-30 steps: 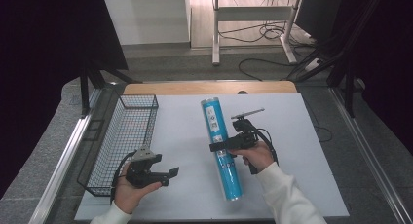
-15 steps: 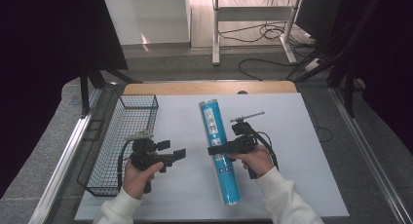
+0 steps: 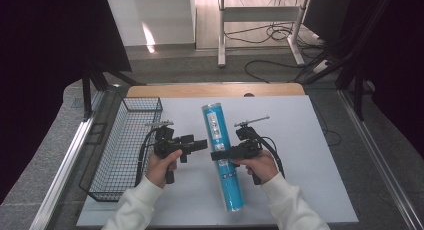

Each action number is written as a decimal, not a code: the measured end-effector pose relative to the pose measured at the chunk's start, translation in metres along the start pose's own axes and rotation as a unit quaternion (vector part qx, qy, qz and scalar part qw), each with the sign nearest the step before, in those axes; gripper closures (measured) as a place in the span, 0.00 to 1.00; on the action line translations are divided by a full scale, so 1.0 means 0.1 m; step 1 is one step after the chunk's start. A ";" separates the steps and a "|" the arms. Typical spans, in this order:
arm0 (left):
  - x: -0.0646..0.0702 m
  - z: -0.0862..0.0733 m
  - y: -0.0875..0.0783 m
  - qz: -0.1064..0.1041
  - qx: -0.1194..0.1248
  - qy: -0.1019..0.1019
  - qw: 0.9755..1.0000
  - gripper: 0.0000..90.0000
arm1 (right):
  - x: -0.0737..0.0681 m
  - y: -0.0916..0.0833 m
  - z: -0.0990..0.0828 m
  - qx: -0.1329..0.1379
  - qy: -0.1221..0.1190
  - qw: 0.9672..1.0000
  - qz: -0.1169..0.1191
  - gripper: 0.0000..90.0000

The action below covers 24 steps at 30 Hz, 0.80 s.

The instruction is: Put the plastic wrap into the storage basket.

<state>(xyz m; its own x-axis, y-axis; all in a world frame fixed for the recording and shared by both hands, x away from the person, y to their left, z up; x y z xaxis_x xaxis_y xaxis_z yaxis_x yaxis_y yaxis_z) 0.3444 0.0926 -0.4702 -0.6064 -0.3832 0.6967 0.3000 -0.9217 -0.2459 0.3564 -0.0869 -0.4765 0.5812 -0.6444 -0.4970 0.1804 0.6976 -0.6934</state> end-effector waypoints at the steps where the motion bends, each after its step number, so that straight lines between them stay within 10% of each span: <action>1: -0.01 0.01 0.02 -0.004 0.001 -0.002 1.000 0.07 | 0.00 0.01 0.00 0.003 -0.001 1.000 0.000 0.36; 12: -0.05 0.10 0.24 -0.067 0.004 -0.043 0.997 0.12 | -0.05 0.04 0.04 0.011 0.003 1.000 0.014 0.36; 24: -0.10 0.11 0.35 -0.081 -0.002 -0.062 0.995 0.26 | -0.15 0.11 0.10 0.015 0.002 0.999 0.028 0.36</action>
<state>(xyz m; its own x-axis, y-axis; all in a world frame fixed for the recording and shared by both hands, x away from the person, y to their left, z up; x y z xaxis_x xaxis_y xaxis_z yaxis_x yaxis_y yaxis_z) 0.3688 0.0651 -0.4781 -0.5507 -0.2189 0.8055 0.2015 -0.9713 -0.1263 0.3579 -0.0665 -0.4720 0.5885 -0.6054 -0.5359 0.1725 0.7415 -0.6484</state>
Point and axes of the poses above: each handheld gripper's, and its own axes: y roughly forward along the jaws, z roughly out of its top, x roughly to its right, the point moved 5 cm from there along y, roughly forward along the jaws, and after that the axes turned 6 degrees about -z, right-handed, at the moved point
